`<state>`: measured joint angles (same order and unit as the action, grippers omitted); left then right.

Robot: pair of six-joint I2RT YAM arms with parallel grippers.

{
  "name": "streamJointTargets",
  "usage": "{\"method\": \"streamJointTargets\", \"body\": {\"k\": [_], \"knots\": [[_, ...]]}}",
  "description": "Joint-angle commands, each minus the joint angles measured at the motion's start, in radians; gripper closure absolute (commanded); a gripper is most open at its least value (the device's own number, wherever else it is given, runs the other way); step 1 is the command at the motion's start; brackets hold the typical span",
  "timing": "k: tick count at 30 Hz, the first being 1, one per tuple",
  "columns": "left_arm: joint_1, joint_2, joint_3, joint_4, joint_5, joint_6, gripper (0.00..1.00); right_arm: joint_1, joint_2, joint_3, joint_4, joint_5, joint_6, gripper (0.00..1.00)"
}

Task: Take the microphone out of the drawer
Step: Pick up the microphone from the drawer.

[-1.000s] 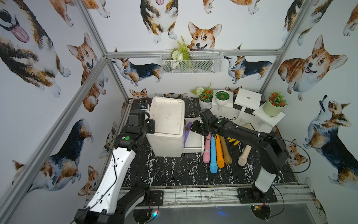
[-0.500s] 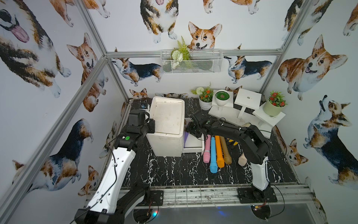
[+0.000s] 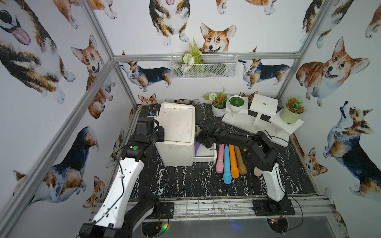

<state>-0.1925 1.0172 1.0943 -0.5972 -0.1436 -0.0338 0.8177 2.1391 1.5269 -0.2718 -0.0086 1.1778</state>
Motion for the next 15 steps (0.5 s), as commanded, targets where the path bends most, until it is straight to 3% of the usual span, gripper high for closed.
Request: {"method": "streamJointTargets", "body": {"k": [1, 15], "knots": [[-0.002, -0.002, -0.003, 0.023, 0.054, 0.038, 1.00, 0.017, 0.033, 0.007, 0.011, 0.005, 0.044, 0.45], [-0.002, -0.006, -0.010, 0.025, 0.048, 0.042, 1.00, 0.028, 0.035, 0.010, 0.001, 0.033, 0.042, 0.67]]}}
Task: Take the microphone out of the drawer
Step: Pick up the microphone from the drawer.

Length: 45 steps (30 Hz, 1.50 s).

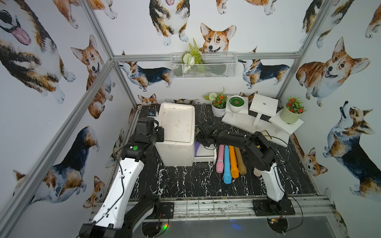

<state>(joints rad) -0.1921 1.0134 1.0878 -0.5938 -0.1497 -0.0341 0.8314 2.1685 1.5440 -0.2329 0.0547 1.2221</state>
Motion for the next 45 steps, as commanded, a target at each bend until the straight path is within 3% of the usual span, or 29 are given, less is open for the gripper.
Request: {"method": "streamJointTargets", "body": {"k": [1, 13, 31, 45], "knots": [[-0.002, -0.003, -0.005, 0.022, 0.054, 0.042, 1.00, 0.014, 0.003, -0.009, -0.039, -0.026, -0.006, 0.69], [-0.003, -0.009, -0.007, 0.018, 0.047, 0.046, 1.00, 0.014, -0.073, -0.001, -0.079, 0.043, -0.104, 0.80], [-0.002, -0.011, -0.002, 0.004, 0.035, 0.054, 1.00, 0.014, -0.232, 0.034, -0.234, 0.197, -0.351, 0.81], [-0.002, -0.017, 0.003, -0.015, 0.027, 0.055, 1.00, -0.008, -0.492, -0.099, -0.278, 0.295, -0.476, 0.82]]}}
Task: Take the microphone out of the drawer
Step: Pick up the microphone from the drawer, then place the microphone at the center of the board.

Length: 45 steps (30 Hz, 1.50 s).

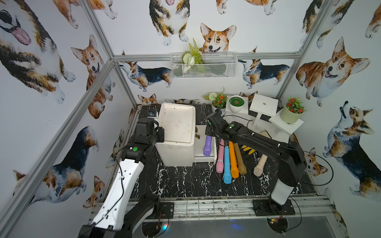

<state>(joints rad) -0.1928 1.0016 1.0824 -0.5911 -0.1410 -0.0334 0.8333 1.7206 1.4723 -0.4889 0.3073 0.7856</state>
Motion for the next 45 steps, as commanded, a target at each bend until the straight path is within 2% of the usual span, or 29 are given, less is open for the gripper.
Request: {"method": "streamJointTargets", "body": {"k": [1, 9, 17, 27, 37, 45], "knots": [[-0.002, -0.008, 0.008, -0.018, 0.017, 0.053, 1.00, -0.016, -0.073, -0.048, -0.023, 0.044, -0.042, 0.82], [-0.002, -0.014, 0.006, -0.027, 0.012, 0.050, 1.00, -0.109, -0.324, -0.237, -0.075, 0.049, -0.065, 0.81], [-0.002, -0.016, 0.011, -0.039, 0.013, 0.048, 1.00, -0.238, -0.591, -0.409, -0.208, 0.072, -0.103, 0.81], [-0.002, -0.032, -0.001, -0.053, 0.012, 0.036, 1.00, -0.506, -0.837, -0.585, -0.332, -0.047, -0.137, 0.80], [-0.002, -0.040, 0.005, -0.067, 0.001, 0.052, 1.00, -0.789, -0.829, -0.670, -0.386, -0.188, -0.200, 0.79], [-0.002, -0.037, 0.004, -0.065, -0.003, 0.056, 1.00, -0.954, -0.749, -0.697, -0.345, -0.280, -0.255, 0.79]]}}
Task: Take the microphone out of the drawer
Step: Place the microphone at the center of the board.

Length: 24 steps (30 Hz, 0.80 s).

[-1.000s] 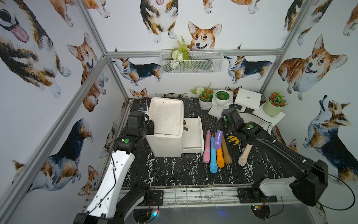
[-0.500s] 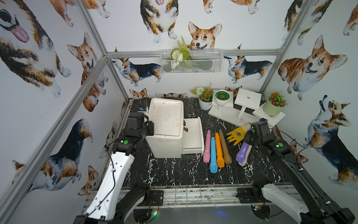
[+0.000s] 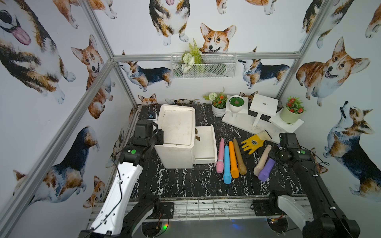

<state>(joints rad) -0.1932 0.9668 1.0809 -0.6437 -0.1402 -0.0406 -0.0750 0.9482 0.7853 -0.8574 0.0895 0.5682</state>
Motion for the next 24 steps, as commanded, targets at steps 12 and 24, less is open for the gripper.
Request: {"method": "streamJointTargets", "body": {"k": [12, 24], "knots": [[-0.002, -0.007, -0.009, -0.003, -0.009, 0.072, 1.00, -0.248, 0.180, -0.041, 0.115, -0.172, -0.104, 0.78], [-0.002, -0.003, -0.009, -0.002, -0.007, 0.072, 1.00, -0.261, 0.357, -0.073, 0.192, -0.159, -0.114, 0.73]]}}
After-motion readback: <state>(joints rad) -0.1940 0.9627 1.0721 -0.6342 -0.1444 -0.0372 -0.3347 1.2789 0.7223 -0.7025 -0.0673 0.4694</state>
